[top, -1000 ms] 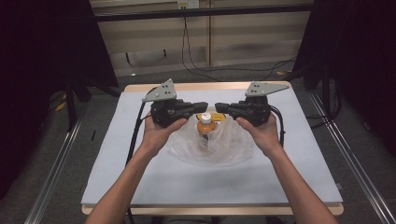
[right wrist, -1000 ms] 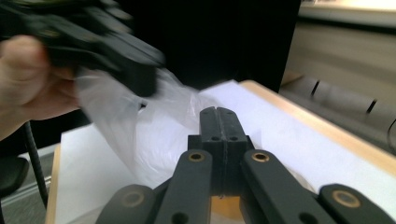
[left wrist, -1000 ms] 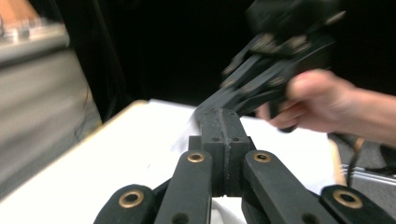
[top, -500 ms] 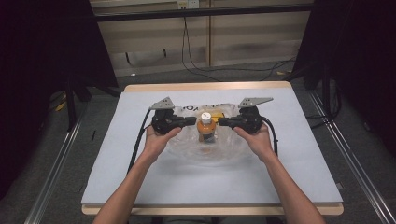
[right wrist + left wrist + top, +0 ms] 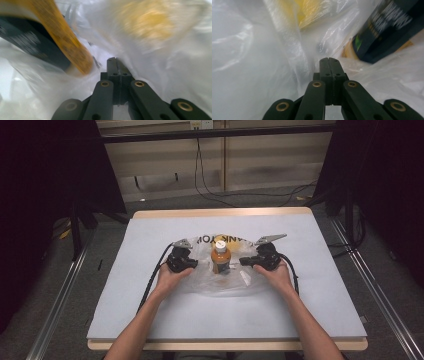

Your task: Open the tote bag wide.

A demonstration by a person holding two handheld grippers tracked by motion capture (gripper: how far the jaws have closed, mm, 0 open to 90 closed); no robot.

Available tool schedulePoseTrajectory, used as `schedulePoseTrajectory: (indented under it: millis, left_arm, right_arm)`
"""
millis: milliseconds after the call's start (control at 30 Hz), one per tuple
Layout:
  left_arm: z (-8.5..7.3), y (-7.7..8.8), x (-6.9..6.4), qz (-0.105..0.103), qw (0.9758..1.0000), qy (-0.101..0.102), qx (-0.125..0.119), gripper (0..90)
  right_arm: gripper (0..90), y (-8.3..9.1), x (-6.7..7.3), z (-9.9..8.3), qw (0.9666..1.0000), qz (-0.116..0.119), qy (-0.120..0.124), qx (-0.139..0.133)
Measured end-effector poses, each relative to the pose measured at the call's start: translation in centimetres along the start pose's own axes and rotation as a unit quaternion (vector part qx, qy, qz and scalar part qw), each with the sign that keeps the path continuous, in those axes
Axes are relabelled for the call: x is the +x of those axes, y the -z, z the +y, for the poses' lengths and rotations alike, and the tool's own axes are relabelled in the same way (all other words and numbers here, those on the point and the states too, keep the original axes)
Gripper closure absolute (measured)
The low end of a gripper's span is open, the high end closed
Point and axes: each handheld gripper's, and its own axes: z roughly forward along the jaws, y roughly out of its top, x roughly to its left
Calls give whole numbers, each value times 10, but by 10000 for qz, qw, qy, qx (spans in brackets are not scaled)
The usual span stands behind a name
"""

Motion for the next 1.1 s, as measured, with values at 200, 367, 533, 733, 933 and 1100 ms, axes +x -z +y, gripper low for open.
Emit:
schedulePoseTrajectory:
  millis: [200, 367, 533, 733, 933, 1100]
  left_arm:
    - [-7, 2, -1, 293, 9989, -261, 269, 900]
    - [-12, 11, 6, 406, 9986, -184, 272, 900]
    - [-9, 19, 3, 324, 9994, -129, 13, 900]
    - [25, 43, -33, 271, 9963, -736, -352, 900]
    - [42, 42, -60, 100, 9930, -1174, 105, 900]
    - [31, 17, -68, 23, 9902, -1281, 551, 900]
  right_arm:
    - [900, 5, -7, -18, 9994, -229, 27, 257]
    - [900, 12, -11, -20, 9990, -327, 1, 312]
    - [900, 14, -5, -13, 9999, -107, 84, 61]
    - [900, 22, 14, 16, 9991, 59, 408, -74]
    - [900, 25, 20, 41, 9972, 208, 663, 260]
    - [900, 17, 21, 62, 9928, 349, 808, 806]
